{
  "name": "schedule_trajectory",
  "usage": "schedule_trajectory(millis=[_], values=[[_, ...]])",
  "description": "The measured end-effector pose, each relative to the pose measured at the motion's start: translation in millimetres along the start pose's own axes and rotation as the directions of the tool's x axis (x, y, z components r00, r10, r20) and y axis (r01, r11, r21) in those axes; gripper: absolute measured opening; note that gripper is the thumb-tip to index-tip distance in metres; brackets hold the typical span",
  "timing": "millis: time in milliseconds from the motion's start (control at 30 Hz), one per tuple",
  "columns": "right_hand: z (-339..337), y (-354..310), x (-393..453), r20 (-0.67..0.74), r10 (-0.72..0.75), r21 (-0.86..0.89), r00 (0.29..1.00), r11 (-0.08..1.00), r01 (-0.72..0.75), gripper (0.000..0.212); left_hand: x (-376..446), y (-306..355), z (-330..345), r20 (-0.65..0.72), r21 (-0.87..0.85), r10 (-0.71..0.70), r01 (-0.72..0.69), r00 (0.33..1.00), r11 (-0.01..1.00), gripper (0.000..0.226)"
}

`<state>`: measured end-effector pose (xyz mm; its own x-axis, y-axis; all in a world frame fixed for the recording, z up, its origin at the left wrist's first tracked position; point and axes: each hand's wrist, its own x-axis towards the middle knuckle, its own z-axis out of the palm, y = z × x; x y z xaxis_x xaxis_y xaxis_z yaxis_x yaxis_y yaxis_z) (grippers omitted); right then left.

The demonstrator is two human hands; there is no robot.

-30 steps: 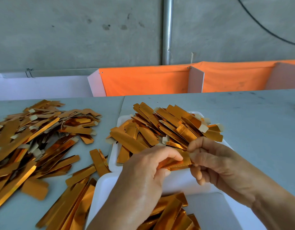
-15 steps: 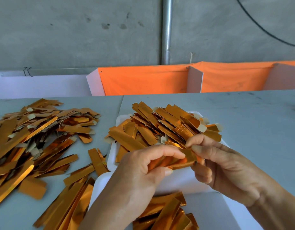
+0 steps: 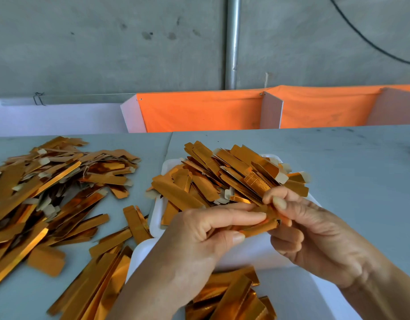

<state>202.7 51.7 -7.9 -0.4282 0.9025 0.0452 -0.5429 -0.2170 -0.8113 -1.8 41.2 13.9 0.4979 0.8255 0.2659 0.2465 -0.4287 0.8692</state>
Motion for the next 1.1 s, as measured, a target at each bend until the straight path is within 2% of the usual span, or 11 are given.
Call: schedule_trajectory(millis=[200,400,500,667,767,867,967,1100], values=[[3.0,1.6,-0.5,0.085,-0.010,-0.005,0.996,1.000,0.010,0.027,-1.6,0.0,-2.0,0.052,-0.149,0.032,-0.024,0.998,0.989,0.052],[2.7,4.6,-0.2,-0.013,0.001,-0.073,1.000,0.997,-0.002,0.036,-0.8,-3.2,-1.4,0.024,-0.063,-0.037,0.038,0.999,0.997,0.053],[4.7,5.2,-0.2,-0.003,0.013,-0.020,1.000,1.000,-0.013,0.036,-0.8,-3.4,-1.0,0.013,-0.080,-0.043,0.044,0.999,0.996,0.052],[4.8,0.1,-2.8,0.016,-0.015,-0.094,1.000,0.995,0.017,0.035,-1.1,-2.1,0.3,0.003,-0.071,-0.032,0.032,0.999,0.997,0.052],[4.8,-0.1,-2.4,0.001,-0.015,-0.108,1.000,0.994,0.015,0.034,-0.4,-2.9,2.4,-0.013,-0.027,-0.036,0.036,0.999,0.999,0.050],[6.0,0.0,-1.2,-0.050,0.033,-0.088,0.998,0.995,-0.038,0.042,1.1,-1.7,5.0,-0.039,0.022,-0.019,0.020,0.999,1.000,0.049],[7.6,-0.1,-1.1,-0.080,0.161,-0.126,0.984,0.977,-0.170,0.057,1.7,-0.4,12.9,-0.107,0.178,0.022,-0.002,0.994,0.984,0.063],[5.3,-5.2,-4.3,-0.020,0.298,-0.117,0.954,0.947,-0.298,0.058,0.7,0.4,17.5,-0.151,0.337,0.109,-0.052,0.983,0.940,0.084]])
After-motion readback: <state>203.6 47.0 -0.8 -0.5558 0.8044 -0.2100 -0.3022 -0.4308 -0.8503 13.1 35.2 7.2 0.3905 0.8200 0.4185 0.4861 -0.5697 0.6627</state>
